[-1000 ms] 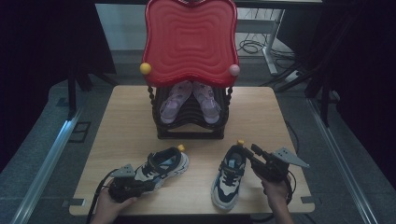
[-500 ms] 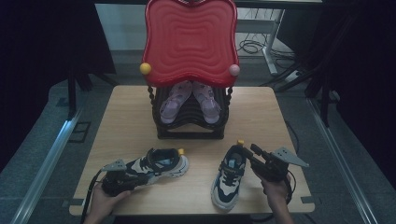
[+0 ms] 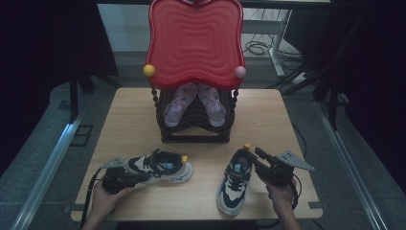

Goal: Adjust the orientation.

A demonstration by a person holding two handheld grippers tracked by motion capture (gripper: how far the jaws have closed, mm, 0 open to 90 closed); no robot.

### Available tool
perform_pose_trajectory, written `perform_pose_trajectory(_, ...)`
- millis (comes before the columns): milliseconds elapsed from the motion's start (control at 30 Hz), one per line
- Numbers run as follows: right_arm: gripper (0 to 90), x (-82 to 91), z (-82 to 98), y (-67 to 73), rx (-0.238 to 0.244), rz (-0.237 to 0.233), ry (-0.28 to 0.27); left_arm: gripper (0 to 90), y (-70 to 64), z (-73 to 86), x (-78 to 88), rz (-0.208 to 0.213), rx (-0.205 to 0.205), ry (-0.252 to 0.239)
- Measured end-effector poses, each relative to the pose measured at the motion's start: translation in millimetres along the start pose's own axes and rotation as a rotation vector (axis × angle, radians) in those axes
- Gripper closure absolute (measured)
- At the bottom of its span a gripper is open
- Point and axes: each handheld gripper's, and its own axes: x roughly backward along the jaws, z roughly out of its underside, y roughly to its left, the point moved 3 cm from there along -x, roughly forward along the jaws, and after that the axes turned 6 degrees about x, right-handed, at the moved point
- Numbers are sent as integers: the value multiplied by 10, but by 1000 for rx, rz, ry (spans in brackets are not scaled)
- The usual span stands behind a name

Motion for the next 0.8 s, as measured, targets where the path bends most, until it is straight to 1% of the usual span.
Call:
perform_pose_trajectory(233, 587, -16, 6, 10, 1, -6, 8, 898, 65, -38, -2, -16, 12, -14)
perform_pose_trajectory(367, 587, -17, 5, 12, 1, -7, 9, 898, 75, -44, -3, -19, 16, -19)
perform_pose_trajectory(600, 587, -15, 1, 28, 5, -12, 9, 892, 57, -39, 10, -30, 8, -23)
perform_pose_trajectory(800, 587, -16, -10, 48, 9, -20, 6, 895, 22, -40, 87, -45, -5, -48)
